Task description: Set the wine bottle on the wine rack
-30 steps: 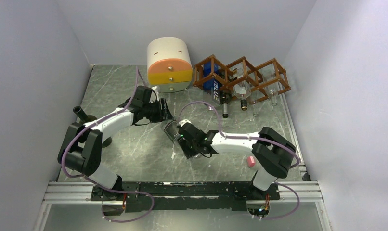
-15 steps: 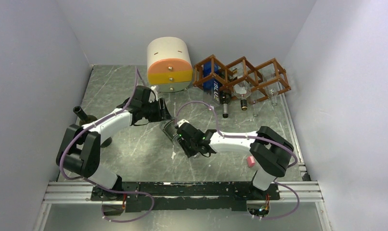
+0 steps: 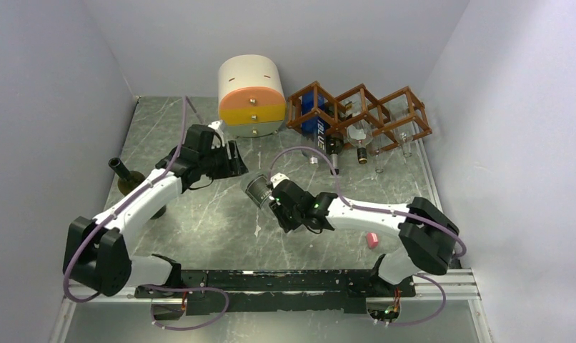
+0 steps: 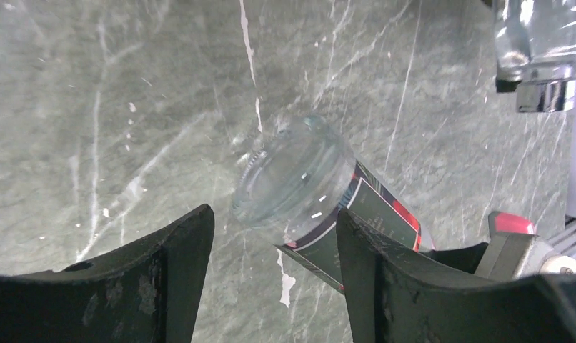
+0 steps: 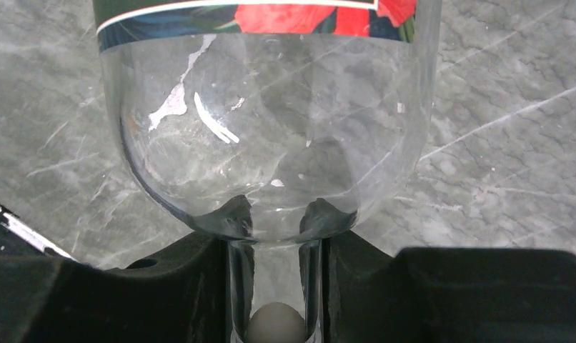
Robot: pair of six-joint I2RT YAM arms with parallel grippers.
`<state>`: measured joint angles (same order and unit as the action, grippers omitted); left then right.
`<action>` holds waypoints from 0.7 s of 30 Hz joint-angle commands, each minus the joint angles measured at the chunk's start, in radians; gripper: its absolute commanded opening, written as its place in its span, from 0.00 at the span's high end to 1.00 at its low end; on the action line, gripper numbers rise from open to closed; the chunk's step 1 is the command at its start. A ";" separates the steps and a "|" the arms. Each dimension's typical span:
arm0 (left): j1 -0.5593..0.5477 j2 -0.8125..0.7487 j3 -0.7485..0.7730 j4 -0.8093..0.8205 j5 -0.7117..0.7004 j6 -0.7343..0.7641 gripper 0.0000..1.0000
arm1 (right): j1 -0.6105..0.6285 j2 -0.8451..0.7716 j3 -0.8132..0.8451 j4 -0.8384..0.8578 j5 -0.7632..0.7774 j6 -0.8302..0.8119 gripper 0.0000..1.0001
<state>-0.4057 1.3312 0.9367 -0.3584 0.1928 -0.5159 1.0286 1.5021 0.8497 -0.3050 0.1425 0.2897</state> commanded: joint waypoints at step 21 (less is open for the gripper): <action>-0.003 -0.463 0.066 -0.065 -0.278 0.040 0.27 | -0.272 -0.199 0.468 0.026 0.066 -0.108 1.00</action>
<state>-0.4057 0.8936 0.9791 -0.4297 -0.0757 -0.4999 0.9123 1.3247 1.1503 -0.4397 0.1822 0.2104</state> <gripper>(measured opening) 0.725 0.392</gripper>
